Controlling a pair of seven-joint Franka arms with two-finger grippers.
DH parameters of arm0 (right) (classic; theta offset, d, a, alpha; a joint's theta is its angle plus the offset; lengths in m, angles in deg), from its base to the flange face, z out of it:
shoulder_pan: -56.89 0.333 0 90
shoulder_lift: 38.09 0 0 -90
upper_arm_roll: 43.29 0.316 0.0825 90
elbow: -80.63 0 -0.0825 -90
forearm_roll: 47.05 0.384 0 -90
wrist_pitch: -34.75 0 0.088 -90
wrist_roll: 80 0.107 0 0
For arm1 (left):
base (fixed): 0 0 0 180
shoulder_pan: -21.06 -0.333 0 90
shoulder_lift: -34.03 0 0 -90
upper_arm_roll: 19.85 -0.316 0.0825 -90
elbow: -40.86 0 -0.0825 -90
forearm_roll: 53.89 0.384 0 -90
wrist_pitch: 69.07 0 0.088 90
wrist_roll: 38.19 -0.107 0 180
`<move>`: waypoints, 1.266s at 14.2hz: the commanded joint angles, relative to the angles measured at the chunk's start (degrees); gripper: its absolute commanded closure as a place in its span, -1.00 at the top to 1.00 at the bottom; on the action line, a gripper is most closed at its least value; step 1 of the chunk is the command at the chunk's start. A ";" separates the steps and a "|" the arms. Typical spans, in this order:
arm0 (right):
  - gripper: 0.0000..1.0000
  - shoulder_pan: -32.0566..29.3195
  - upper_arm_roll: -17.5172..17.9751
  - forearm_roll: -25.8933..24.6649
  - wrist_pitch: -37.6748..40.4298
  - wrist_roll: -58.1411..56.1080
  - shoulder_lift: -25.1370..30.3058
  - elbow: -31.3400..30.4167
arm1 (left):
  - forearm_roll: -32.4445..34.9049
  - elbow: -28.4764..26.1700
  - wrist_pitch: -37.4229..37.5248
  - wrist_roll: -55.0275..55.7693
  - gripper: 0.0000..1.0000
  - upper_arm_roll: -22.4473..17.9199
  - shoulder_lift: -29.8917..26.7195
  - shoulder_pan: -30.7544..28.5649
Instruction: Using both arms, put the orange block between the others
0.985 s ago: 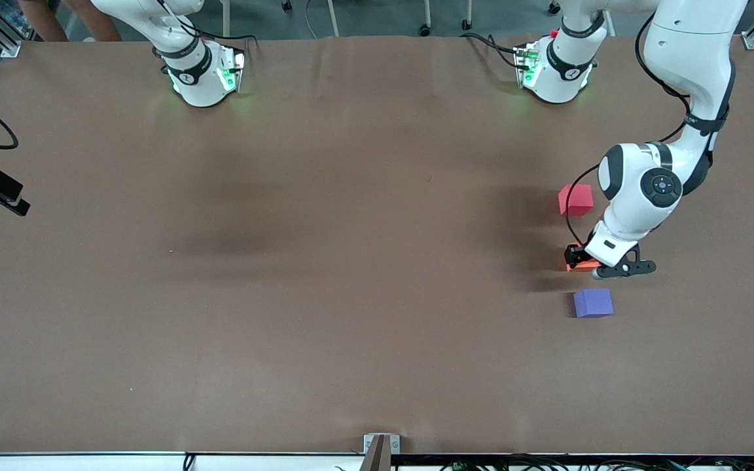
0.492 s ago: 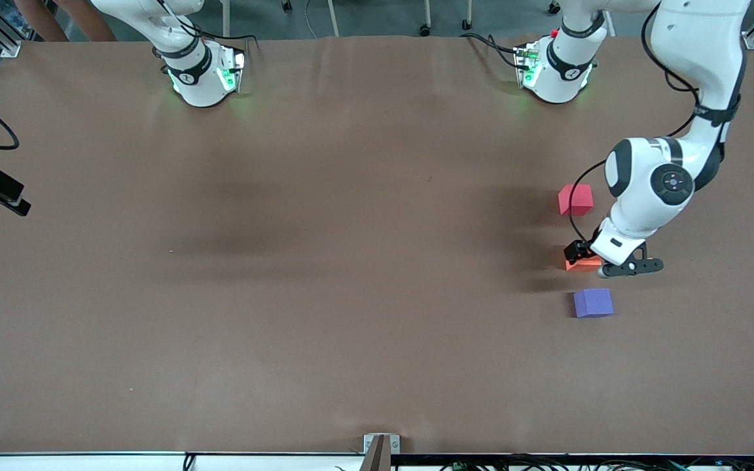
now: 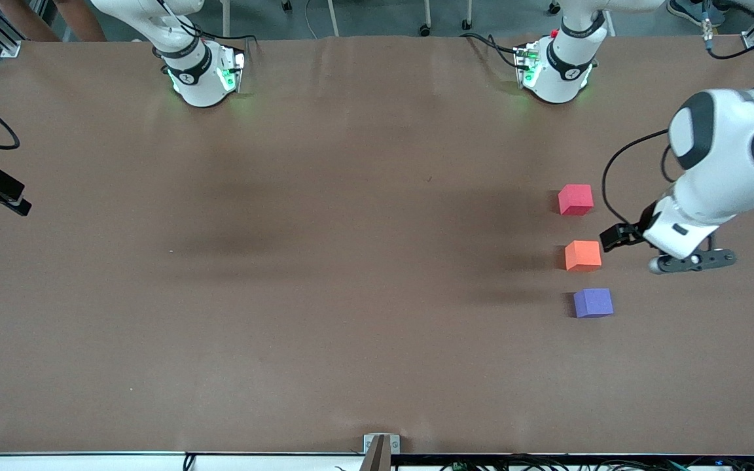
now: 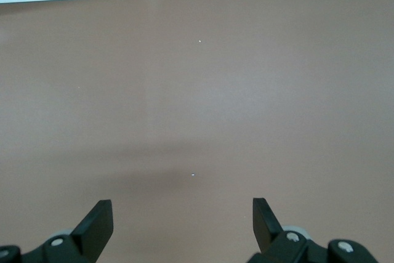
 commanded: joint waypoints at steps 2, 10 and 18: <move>1.00 0.52 0.13 -0.18 0.50 -0.41 0.51 -0.34 | -2.06 13.44 12.27 -1.02 1.00 0.18 1.13 -0.37; 1.00 0.96 0.22 -3.51 2.17 -0.50 0.77 -0.78 | -2.67 23.66 21.52 -1.54 1.00 -0.08 -0.98 -0.90; 1.00 1.75 0.22 -3.09 2.78 -0.41 0.86 -0.87 | -2.24 23.48 21.61 -5.86 1.00 -0.70 -2.74 -0.90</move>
